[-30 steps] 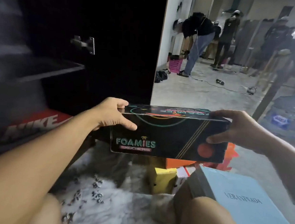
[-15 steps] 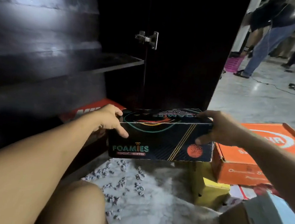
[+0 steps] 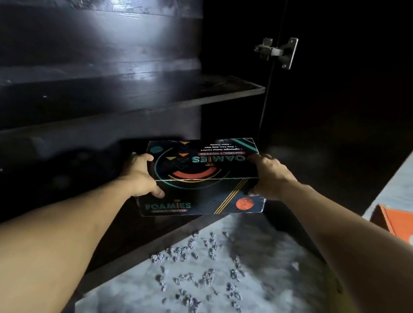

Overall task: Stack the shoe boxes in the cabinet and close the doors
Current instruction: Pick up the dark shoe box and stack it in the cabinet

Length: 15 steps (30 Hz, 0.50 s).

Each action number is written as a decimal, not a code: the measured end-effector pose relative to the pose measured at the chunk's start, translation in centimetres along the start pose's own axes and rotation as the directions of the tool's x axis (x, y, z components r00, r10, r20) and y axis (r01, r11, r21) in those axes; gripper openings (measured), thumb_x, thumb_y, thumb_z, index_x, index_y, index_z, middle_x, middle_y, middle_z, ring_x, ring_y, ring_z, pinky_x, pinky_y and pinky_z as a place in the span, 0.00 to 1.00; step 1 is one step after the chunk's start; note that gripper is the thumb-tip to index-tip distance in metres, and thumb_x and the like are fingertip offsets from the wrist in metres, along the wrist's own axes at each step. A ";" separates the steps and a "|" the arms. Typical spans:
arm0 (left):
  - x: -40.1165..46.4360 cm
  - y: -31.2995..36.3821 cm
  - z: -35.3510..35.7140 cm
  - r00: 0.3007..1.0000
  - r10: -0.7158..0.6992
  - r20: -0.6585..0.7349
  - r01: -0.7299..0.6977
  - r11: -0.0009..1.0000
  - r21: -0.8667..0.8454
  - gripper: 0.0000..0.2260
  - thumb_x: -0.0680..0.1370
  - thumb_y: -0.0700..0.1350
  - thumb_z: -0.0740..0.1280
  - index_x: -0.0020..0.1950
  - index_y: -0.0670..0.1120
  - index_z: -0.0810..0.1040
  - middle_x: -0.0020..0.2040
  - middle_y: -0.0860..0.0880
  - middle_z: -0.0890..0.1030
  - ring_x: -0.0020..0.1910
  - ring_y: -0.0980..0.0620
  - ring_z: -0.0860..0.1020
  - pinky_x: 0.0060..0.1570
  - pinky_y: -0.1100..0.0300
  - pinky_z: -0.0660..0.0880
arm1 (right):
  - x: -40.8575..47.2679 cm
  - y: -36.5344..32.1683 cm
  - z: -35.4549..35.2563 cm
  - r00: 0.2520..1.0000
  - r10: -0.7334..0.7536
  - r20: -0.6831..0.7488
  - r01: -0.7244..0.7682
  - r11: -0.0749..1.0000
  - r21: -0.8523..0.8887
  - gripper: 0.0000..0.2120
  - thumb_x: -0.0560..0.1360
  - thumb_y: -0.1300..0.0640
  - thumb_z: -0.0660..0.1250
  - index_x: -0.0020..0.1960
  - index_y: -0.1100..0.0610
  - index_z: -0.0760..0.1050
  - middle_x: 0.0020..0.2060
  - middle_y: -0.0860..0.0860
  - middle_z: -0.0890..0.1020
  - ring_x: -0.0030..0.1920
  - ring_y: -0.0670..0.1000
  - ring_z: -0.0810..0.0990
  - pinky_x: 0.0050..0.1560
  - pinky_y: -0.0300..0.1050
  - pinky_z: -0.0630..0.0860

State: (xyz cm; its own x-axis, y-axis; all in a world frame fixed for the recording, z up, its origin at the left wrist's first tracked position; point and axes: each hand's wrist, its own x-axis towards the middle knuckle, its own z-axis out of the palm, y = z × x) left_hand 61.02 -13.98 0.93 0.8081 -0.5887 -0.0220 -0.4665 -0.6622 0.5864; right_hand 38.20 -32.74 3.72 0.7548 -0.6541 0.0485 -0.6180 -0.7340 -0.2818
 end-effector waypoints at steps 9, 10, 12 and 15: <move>5.8 -2.7 2.2 0.997 -0.067 -0.043 0.067 0.998 0.006 0.52 0.54 0.40 0.85 0.75 0.45 0.65 0.69 0.45 0.67 0.70 0.45 0.68 0.70 0.51 0.67 | 8.5 -0.6 4.9 1.000 0.006 0.029 -0.008 0.997 0.075 0.43 0.62 0.61 0.80 0.72 0.52 0.66 0.63 0.55 0.75 0.61 0.59 0.77 0.59 0.49 0.75; 6.4 -3.0 2.5 0.996 -0.071 -0.044 0.071 0.997 -0.001 0.52 0.54 0.40 0.85 0.75 0.44 0.65 0.69 0.45 0.67 0.70 0.45 0.68 0.70 0.52 0.66 | 9.3 -0.6 5.5 1.000 0.004 0.027 -0.006 0.996 0.087 0.43 0.62 0.62 0.79 0.73 0.52 0.66 0.64 0.55 0.74 0.61 0.59 0.76 0.59 0.49 0.75; 7.5 -3.5 2.9 0.995 -0.082 -0.051 0.081 0.997 -0.016 0.52 0.54 0.40 0.85 0.74 0.44 0.66 0.69 0.45 0.68 0.69 0.46 0.69 0.69 0.54 0.67 | 11.0 -0.9 6.5 1.000 0.006 0.025 -0.009 0.995 0.104 0.41 0.63 0.63 0.78 0.73 0.51 0.66 0.65 0.55 0.74 0.62 0.60 0.76 0.60 0.50 0.75; 9.0 -4.0 3.6 0.993 -0.074 -0.096 0.073 0.997 -0.020 0.48 0.53 0.41 0.85 0.71 0.43 0.71 0.65 0.45 0.70 0.66 0.46 0.70 0.67 0.56 0.69 | 13.3 -1.1 8.1 1.000 0.001 0.011 -0.002 0.990 0.143 0.35 0.66 0.61 0.76 0.71 0.50 0.69 0.63 0.56 0.75 0.61 0.61 0.77 0.61 0.52 0.75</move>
State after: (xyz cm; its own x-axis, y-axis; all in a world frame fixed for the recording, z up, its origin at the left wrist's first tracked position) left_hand 68.84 -18.27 -4.57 0.8714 -0.4903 0.0127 -0.3992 -0.6940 0.5992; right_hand 50.70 -39.16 -3.04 0.7567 -0.6526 0.0379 -0.5818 -0.6988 -0.4162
